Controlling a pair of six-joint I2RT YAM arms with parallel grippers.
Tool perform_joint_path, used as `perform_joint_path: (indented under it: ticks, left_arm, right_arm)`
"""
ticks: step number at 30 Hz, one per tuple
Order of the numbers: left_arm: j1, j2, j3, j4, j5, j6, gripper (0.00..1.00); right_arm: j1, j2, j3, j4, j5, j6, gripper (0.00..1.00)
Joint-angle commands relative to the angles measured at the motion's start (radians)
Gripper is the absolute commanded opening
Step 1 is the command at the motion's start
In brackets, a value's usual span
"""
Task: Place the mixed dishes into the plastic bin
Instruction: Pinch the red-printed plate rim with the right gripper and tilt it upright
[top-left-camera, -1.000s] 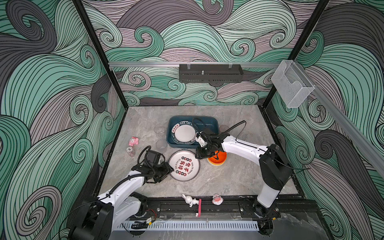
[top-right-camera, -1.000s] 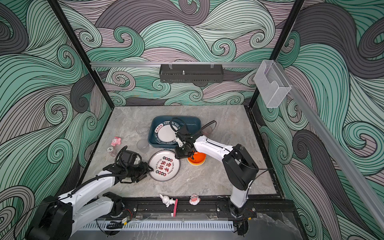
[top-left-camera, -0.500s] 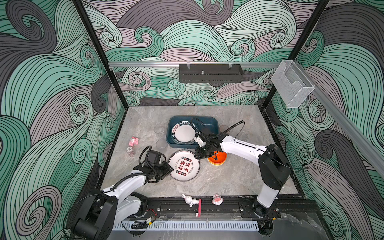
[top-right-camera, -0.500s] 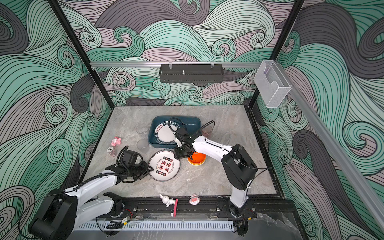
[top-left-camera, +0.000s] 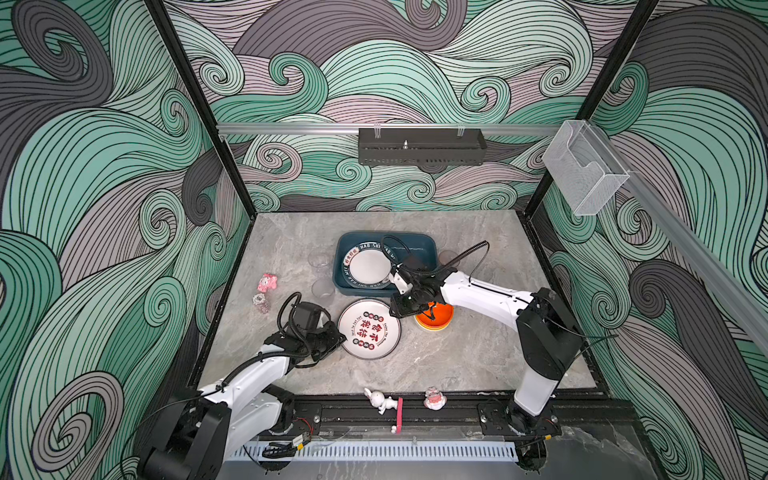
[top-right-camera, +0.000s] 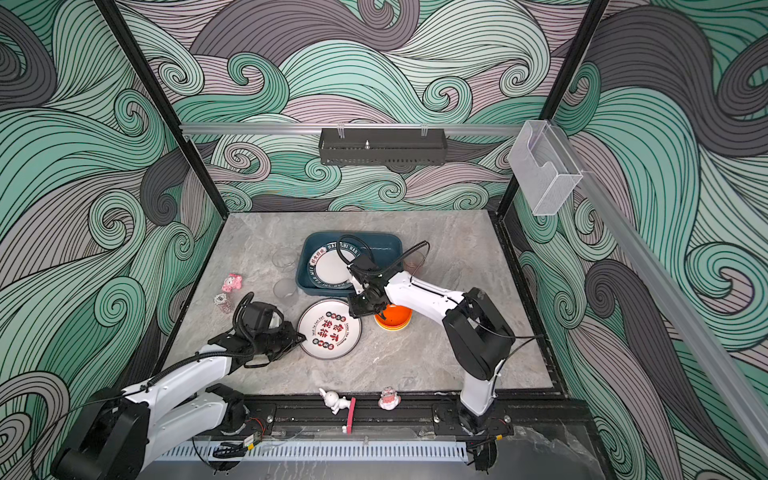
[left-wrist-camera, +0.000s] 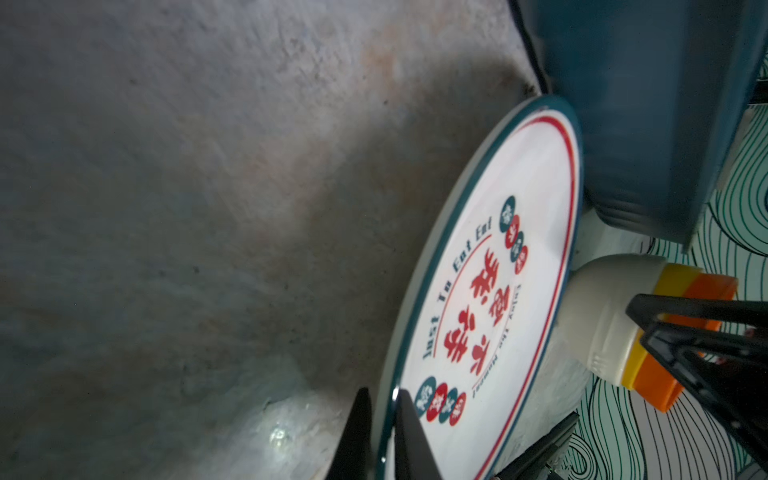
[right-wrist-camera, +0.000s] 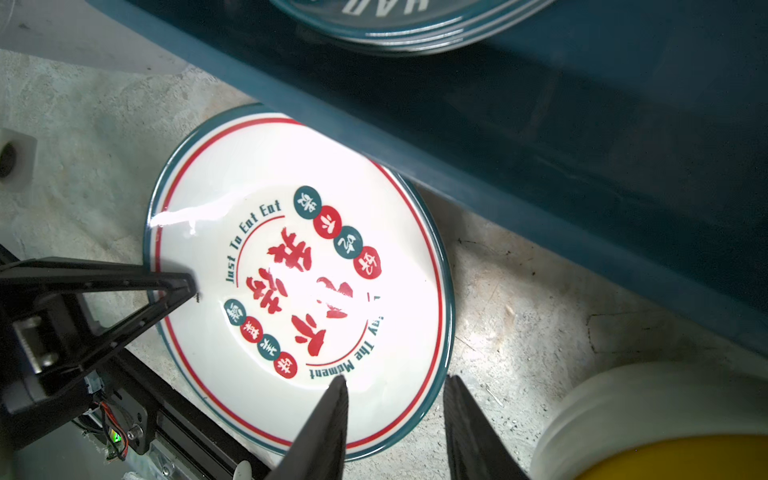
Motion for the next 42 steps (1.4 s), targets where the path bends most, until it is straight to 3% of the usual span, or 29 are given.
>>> perform_joint_path:
  ticks: [1, 14, 22, 32, 42]
  left_arm:
    - [-0.004, -0.049, -0.016, -0.111, -0.037, -0.010, 0.03]
    - [-0.003, -0.282, 0.084, -0.282, -0.024, -0.029, 0.00]
    - [-0.003, -0.363, 0.162, -0.304, -0.021, -0.043, 0.00]
    - [-0.003, -0.334, 0.233, -0.218, 0.016, -0.063, 0.00]
    - [-0.003, -0.261, 0.304, -0.175, 0.115, -0.087, 0.00]
  right_arm:
    - [0.005, -0.029, 0.000, -0.014, 0.025, -0.008, 0.40]
    - [-0.006, -0.172, -0.048, -0.013, 0.034, 0.025, 0.41]
    - [-0.046, -0.245, -0.060, -0.008, -0.046, 0.047, 0.46]
    - [-0.129, -0.282, -0.130, 0.107, -0.192, 0.116, 0.47]
    - [-0.155, -0.277, -0.138, 0.154, -0.254, 0.149, 0.44]
